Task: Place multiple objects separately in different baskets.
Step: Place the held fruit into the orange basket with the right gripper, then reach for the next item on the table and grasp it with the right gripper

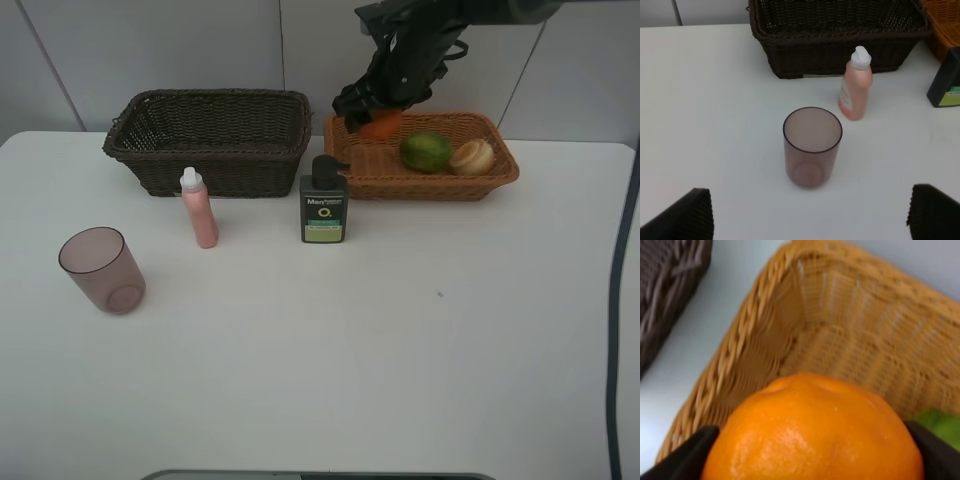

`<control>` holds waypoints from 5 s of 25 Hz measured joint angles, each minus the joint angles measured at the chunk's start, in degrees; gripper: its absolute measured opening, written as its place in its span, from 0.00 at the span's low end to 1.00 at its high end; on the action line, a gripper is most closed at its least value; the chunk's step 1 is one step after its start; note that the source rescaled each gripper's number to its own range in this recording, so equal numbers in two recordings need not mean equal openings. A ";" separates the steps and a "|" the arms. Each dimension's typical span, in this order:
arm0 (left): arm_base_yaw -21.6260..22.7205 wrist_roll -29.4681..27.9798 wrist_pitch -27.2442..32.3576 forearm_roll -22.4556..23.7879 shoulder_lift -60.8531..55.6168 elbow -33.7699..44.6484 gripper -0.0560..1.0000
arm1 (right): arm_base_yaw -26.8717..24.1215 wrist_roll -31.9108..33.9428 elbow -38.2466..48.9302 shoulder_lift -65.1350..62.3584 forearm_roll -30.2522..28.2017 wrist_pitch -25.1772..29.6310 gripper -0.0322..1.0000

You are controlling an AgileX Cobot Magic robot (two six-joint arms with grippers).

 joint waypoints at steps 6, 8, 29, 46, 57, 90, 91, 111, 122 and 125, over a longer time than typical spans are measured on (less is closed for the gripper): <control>0.00 0.00 0.00 0.00 0.00 0.00 1.00 | -1.05 0.00 0.00 2.85 0.18 -6.52 0.56; 0.00 0.00 0.00 0.00 0.00 0.00 1.00 | -1.81 0.00 0.00 3.46 0.13 -7.49 0.56; 0.00 0.00 0.00 0.00 0.00 0.00 1.00 | -2.64 0.00 0.00 6.97 0.06 -8.98 0.84; 0.00 0.00 0.00 0.00 0.00 0.00 1.00 | -2.21 -0.65 0.00 -0.61 -0.35 -1.04 1.00; 0.00 0.00 0.00 0.00 0.00 0.00 1.00 | 0.96 -21.59 0.00 -8.15 1.52 17.91 1.00; 0.00 0.00 0.00 0.00 0.00 0.00 1.00 | 12.77 -43.73 -0.04 -5.02 7.10 27.17 1.00; 0.00 0.00 0.00 0.00 0.00 0.00 1.00 | 12.77 -43.73 -0.04 -4.75 6.78 26.28 1.00; 0.00 0.00 0.00 0.00 0.00 0.00 1.00 | 12.15 -46.71 -0.04 0.41 7.64 19.40 1.00; 0.00 0.00 0.00 0.00 0.00 0.00 1.00 | 12.15 -46.77 0.02 1.09 7.21 17.89 0.98; 0.00 0.00 0.00 0.00 0.00 0.00 1.00 | 12.15 -46.89 0.65 1.09 6.99 16.35 0.90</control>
